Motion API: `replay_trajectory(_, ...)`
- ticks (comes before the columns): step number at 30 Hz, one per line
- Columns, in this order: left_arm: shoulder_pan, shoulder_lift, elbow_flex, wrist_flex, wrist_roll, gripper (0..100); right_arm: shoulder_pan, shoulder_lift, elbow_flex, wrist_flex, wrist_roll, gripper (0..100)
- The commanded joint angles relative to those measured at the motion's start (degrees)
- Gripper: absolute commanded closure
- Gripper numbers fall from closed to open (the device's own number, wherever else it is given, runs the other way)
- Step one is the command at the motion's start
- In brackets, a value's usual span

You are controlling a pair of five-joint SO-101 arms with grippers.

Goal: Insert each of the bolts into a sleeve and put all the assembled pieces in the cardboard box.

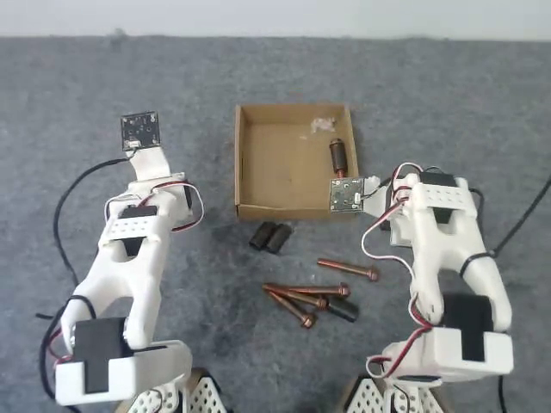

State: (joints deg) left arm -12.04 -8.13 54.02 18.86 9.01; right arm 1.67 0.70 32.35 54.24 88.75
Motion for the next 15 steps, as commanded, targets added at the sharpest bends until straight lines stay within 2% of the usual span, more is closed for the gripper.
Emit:
replay_trajectory(1, -0.1, -1.5, -2.6, -1.1, -0.3, 99, 0.2, 1.0, -0.4, -2.6, 0.9, 78.7)
replay_trajectory(8, -0.1, -1.5, -2.6, -1.1, -0.3, 99, -1.4, 5.1, -1.7, -4.2, -0.1, 79.1)
replay_trajectory(15, -0.1, -1.5, -2.6, -1.1, -0.3, 99, -0.9, 8.5, -5.6, -3.6, -3.4, 94.0)
